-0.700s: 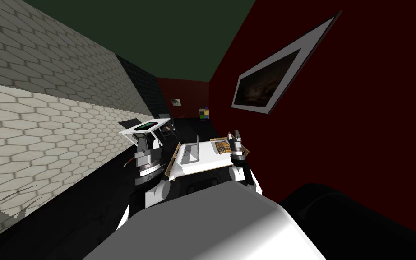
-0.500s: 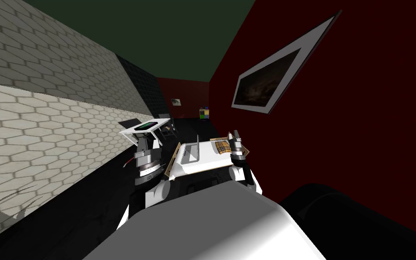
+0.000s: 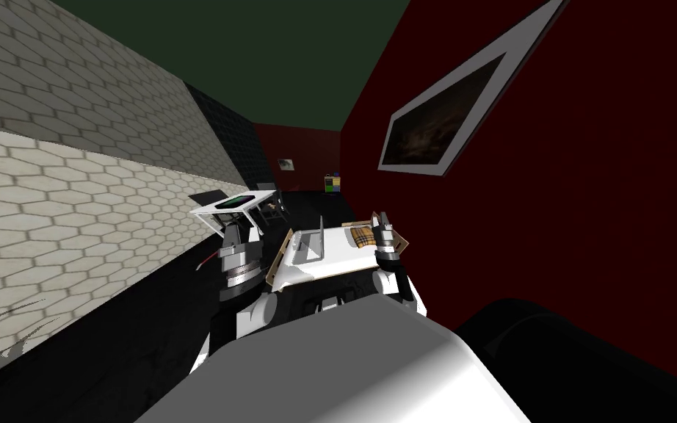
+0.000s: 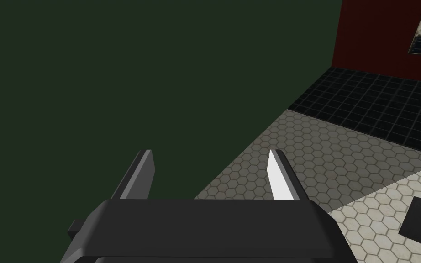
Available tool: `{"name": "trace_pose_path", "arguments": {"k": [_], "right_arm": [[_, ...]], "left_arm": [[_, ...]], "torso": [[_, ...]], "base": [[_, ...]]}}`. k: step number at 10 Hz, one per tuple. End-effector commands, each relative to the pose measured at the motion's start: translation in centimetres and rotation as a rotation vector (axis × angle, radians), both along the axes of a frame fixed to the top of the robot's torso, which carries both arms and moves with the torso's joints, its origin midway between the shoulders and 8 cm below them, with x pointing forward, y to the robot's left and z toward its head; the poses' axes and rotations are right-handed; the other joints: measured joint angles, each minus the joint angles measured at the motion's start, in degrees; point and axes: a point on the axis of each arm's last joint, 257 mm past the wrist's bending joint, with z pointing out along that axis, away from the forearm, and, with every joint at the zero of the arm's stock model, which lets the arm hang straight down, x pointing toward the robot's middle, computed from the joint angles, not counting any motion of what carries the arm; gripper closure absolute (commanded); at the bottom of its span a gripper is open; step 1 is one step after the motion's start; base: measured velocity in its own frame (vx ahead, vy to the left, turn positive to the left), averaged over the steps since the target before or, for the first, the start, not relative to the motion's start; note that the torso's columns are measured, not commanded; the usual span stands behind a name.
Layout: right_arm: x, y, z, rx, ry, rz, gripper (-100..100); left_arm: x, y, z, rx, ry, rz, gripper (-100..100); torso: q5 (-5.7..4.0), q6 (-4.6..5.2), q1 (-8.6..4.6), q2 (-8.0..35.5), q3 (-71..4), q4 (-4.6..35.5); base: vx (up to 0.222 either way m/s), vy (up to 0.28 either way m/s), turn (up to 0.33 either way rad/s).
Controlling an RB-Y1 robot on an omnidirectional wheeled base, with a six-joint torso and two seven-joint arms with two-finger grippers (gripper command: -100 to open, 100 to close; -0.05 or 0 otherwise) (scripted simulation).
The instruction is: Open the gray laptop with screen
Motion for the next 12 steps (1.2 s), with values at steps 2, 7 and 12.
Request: {"name": "trace_pose_path", "arguments": {"k": [2, 7, 12], "right_arm": [[0.0, 0.0, 0.0, 0.0, 0.0, 0.0, 0], [0.0, 0.0, 0.0, 0.0, 0.001, 0.0, 0], [0.0, 0.0, 0.0, 0.0, 0.001, 0.0, 0]], "left_arm": [[0.0, 0.0, 0.0, 0.0, 0.0, 0.0, 0], [2.2, -0.7, -3.0, 0.144, 0.09, -0.047, -100], [5.4, 0.5, -7.7, 0.212, 0.207, -0.034, -100]], "torso": [[0.0, 0.0, 0.0, 8.5, -16.9, 8.5], [-0.01, 0.0, -0.03, 15.3, -30.8, 15.3], [-0.01, 0.0, -0.03, 15.3, -30.8, 15.4]], "base": [[0.0, 0.0, 0.0], [0.006, -0.021, -0.024], [0.013, -0.042, -0.041]]}}
